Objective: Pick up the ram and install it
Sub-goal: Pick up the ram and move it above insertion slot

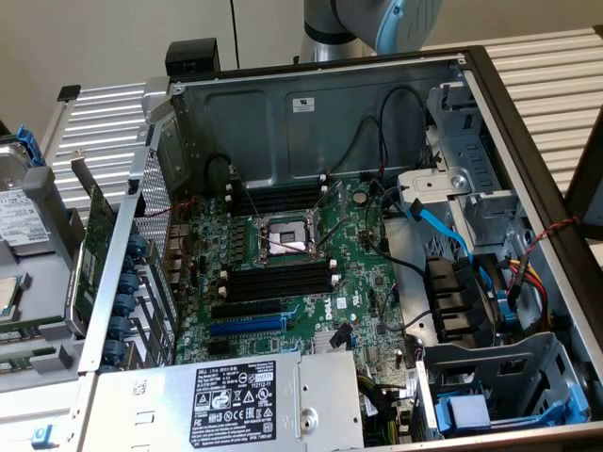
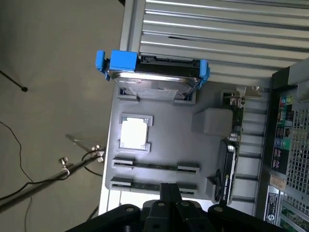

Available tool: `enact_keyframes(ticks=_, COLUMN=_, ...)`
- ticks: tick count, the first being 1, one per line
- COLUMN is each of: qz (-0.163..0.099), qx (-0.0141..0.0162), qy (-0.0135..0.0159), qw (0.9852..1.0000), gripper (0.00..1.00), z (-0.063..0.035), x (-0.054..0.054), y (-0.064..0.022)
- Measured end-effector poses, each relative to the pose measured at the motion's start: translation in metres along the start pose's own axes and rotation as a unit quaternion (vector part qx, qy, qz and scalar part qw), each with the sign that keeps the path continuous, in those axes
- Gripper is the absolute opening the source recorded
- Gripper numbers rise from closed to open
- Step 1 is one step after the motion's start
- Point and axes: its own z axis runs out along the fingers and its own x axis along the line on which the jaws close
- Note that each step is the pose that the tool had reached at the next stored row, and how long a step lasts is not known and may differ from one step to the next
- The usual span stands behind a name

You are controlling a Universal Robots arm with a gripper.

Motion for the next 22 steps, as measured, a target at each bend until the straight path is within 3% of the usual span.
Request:
enact_keyframes(ticks=5, qz=-0.045, qx=0.001, qy=0.0021, qw=0.999, gripper=0.1, z=0.0006, x=0.0, y=-0.0001)
enact_keyframes(ticks=11, qz=-0.1, qx=0.0021, qy=0.0047, qw=0.995, gripper=0.1, z=0.0014, x=0.0, y=-0.0001)
enact_keyframes(ticks=17, qz=-0.154, qx=0.0032, qy=0.0073, qw=0.9881, gripper=0.1, z=0.0022, x=-0.0001, y=-0.0001)
enact_keyframes(ticks=22, qz=-0.199, qx=0.0042, qy=0.0094, qw=0.98, gripper=0.1, z=0.0028, x=-0.0001, y=-0.0001)
